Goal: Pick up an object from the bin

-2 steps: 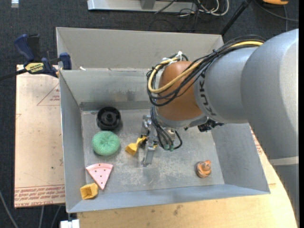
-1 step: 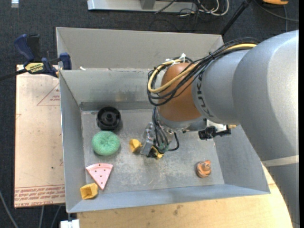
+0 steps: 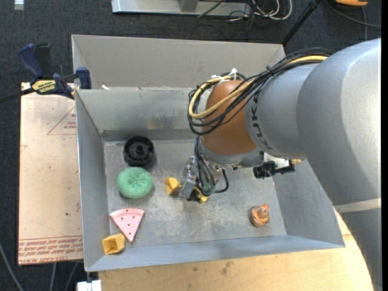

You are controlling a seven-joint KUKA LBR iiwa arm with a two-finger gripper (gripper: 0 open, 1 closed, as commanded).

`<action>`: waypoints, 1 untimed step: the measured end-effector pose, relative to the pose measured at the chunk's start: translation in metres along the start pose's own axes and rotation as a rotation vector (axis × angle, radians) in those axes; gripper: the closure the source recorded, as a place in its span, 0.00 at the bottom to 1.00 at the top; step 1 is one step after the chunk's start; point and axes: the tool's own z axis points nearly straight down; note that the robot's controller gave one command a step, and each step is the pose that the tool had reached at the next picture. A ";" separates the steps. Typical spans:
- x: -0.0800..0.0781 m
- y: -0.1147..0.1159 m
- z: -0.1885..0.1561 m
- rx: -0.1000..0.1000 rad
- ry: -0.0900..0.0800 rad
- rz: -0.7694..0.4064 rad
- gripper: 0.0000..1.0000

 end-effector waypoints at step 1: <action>0.004 -0.006 -0.036 0.005 0.011 -0.007 1.00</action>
Offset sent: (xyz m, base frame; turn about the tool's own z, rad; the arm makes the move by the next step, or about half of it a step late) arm -0.0283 -0.0043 0.0114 -0.0312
